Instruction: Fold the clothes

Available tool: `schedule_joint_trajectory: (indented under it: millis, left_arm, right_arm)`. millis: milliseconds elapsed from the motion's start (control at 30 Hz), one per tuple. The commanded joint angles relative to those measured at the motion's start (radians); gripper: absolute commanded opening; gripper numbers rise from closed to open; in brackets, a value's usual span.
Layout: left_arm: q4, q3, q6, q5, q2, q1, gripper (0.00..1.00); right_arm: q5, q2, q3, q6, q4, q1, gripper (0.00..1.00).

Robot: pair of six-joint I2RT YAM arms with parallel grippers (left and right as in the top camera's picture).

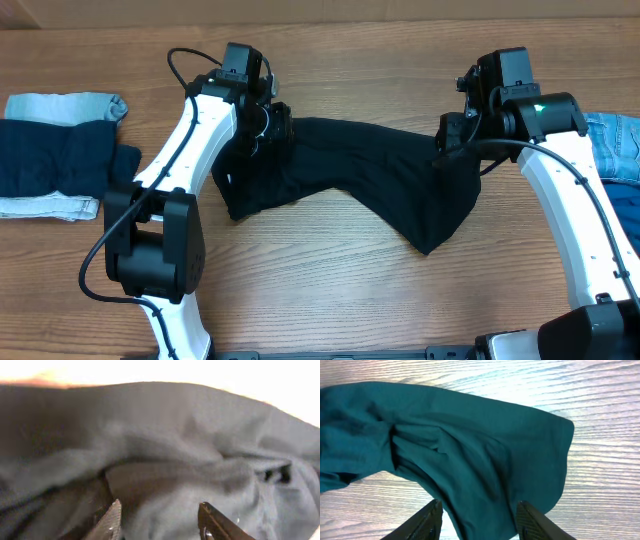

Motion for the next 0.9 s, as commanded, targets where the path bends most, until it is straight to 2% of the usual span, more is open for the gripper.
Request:
schedule_joint_trajectory:
  millis: [0, 367, 500, 767, 867]
  left_arm:
    - [-0.032, -0.019, -0.009, 0.047, 0.014, -0.006, 0.49]
    - [-0.087, -0.026, -0.026, 0.012, 0.014, -0.007, 0.51]
    - [-0.014, -0.026, -0.026, -0.005, 0.019, -0.011, 0.54]
    - [0.056, -0.026, -0.033, 0.036, 0.045, -0.011, 0.48]
    - [0.098, -0.026, -0.033, 0.069, 0.046, -0.012, 0.49]
  right_arm:
    - [-0.002, -0.013, 0.007, 0.001, 0.003, -0.003, 0.51]
    - [-0.002, -0.013, 0.007, 0.001, 0.005, -0.003, 0.51]
    - [-0.002, -0.013, 0.007, 0.001, 0.006, -0.003, 0.52]
    - [-0.002, -0.013, 0.007, 0.001, 0.002, -0.003, 0.51]
    - [-0.002, -0.013, 0.007, 0.001, 0.002, -0.003, 0.51]
